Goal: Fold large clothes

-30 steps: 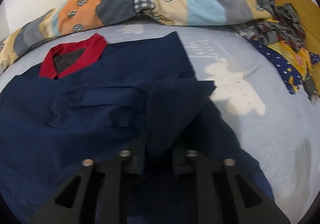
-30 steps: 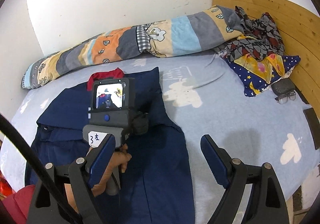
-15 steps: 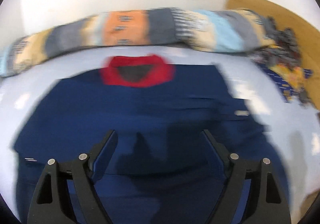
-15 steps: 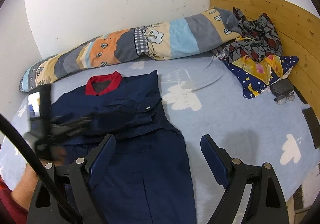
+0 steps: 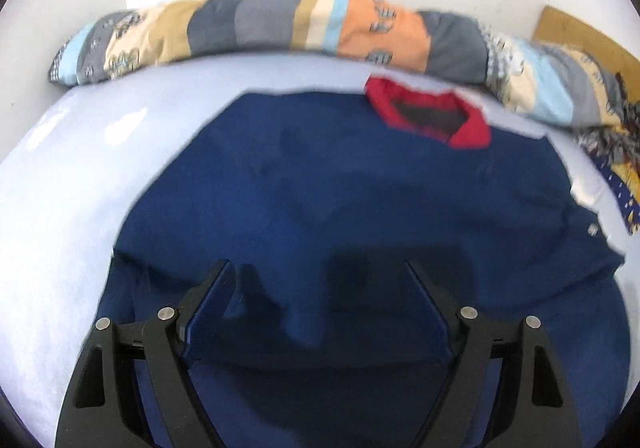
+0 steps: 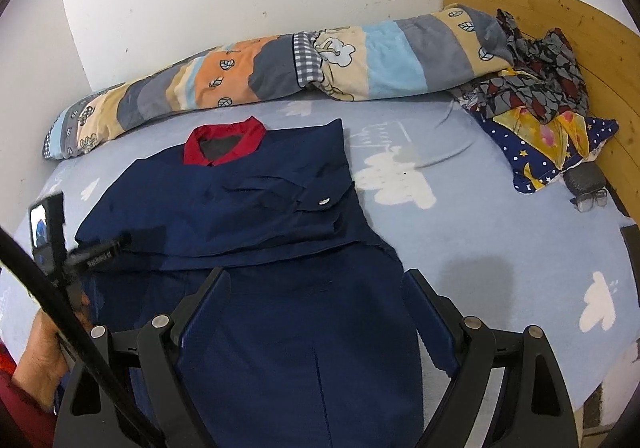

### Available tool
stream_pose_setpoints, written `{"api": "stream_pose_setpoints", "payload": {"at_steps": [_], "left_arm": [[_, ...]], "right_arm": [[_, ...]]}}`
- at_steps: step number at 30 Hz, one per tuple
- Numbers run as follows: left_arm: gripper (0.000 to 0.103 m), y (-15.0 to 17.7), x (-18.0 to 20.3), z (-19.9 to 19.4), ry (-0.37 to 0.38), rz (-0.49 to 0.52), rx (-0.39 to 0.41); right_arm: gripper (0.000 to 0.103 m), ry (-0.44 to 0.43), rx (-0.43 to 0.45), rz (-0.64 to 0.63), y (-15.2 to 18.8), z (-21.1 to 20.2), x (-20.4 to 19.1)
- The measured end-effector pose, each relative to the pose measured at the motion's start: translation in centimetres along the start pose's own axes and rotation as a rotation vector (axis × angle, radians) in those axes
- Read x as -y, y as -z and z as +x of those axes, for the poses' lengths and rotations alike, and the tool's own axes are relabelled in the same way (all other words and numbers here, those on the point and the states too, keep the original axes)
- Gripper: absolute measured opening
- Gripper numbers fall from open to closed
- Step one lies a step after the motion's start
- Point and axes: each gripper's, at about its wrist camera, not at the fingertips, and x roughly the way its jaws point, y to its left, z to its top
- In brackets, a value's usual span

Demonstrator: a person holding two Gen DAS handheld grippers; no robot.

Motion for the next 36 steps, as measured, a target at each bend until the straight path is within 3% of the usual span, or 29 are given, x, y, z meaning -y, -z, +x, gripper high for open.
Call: {"api": "stream_pose_setpoints", "payload": {"at_steps": [4, 8, 9, 18, 21, 24, 27, 32, 36], "left_arm": [[0.084, -1.3, 1.4, 0.7, -0.015, 0.032, 0.0], [0.084, 0.2, 1.3, 4.2, -0.07, 0.027, -0.138], [0.086, 0.8, 1.1, 4.4, -0.065, 0.028, -0.142], [0.087, 4.6, -0.2, -0.3, -0.024, 0.081, -0.144], [0.087, 7.3, -0.2, -1.2, -0.028, 0.147, -0.227], [0.087, 8.8, -1.0, -3.1, -0.033, 0.152, -0.255], [0.087, 9.1, -2.2, -6.6, -0.016, 0.098, -0.192], [0.09, 10.4, -3.5, -12.7, -0.044, 0.028, 0.041], [0.092, 10.2, -3.8, -13.2, -0.065, 0.012, 0.127]], "right_arm": [[0.09, 0.003, -0.003, -0.014, 0.0, 0.3, -0.6], [0.09, 0.009, -0.008, -0.032, 0.0, 0.7, -1.2], [0.09, 0.014, -0.009, -0.04, 0.1, 0.8, -1.3], [0.09, 0.014, -0.008, -0.091, 0.6, 0.8, -3.0], [0.09, 0.012, -0.027, -0.13, 1.1, 1.4, -4.0], [0.09, 0.017, -0.041, -0.154, 1.6, 1.9, -4.7], [0.09, 0.018, -0.046, -0.166, 1.9, 2.0, -5.1], [0.09, -0.01, -0.034, -0.206, 2.6, 1.5, -6.7], [0.09, -0.003, -0.041, -0.261, 3.4, 1.9, -8.3]]}}
